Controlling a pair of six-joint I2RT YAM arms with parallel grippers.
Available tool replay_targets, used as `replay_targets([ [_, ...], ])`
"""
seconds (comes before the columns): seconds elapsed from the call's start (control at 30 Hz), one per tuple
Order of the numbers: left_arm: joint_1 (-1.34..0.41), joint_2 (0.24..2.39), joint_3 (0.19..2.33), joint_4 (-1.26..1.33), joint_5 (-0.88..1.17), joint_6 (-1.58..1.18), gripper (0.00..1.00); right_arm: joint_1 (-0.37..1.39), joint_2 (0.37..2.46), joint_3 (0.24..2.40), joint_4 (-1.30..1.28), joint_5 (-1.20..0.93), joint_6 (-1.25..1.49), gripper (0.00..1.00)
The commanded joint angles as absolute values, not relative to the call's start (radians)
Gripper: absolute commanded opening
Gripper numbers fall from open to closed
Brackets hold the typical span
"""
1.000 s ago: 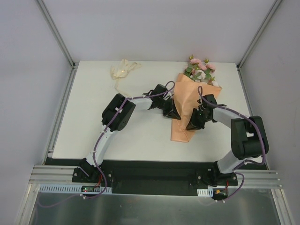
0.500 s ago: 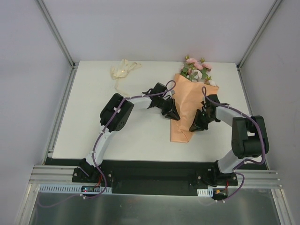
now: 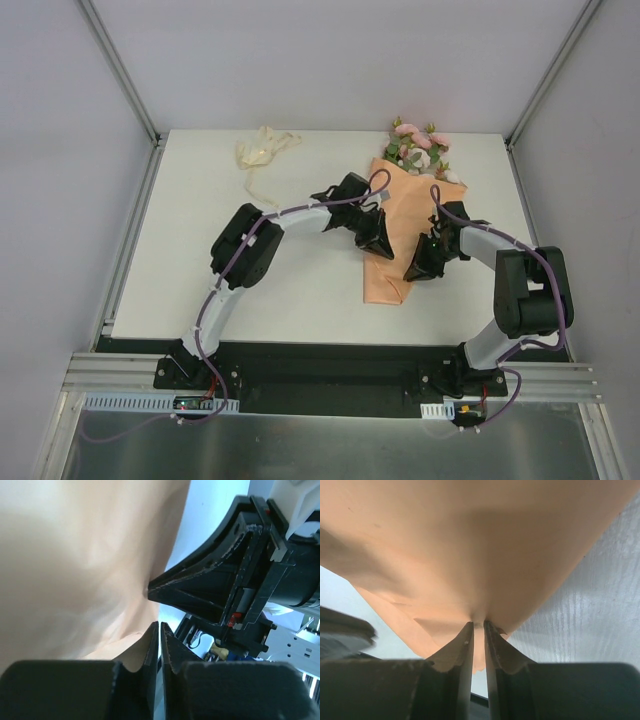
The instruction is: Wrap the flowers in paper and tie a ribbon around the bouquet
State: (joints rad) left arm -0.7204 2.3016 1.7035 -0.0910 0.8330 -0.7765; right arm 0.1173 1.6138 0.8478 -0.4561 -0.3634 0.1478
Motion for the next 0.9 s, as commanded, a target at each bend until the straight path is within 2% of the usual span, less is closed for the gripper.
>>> replay_targets([
  [0.0,-0.768,2.353,1.741,-0.100,0.865,-0.810,0.00,0.114,1.615,0.877,-0.495,-0.353,0.135,0.18],
  [0.27,-0.765,2.370,1.611,-0.100,0.756,-0.825,0.00,0.063,1.647,0.910,-0.492,-0.374,0.178,0.16],
  [0.43,-0.765,2.372,1.575,-0.098,0.741,-0.825,0.00,0.005,1.707,0.977,-0.502,-0.396,0.221,0.09],
  [0.87,-0.762,2.362,1.574,-0.098,0.762,-0.818,0.00,-0.069,1.851,1.137,-0.565,-0.311,0.273,0.07],
])
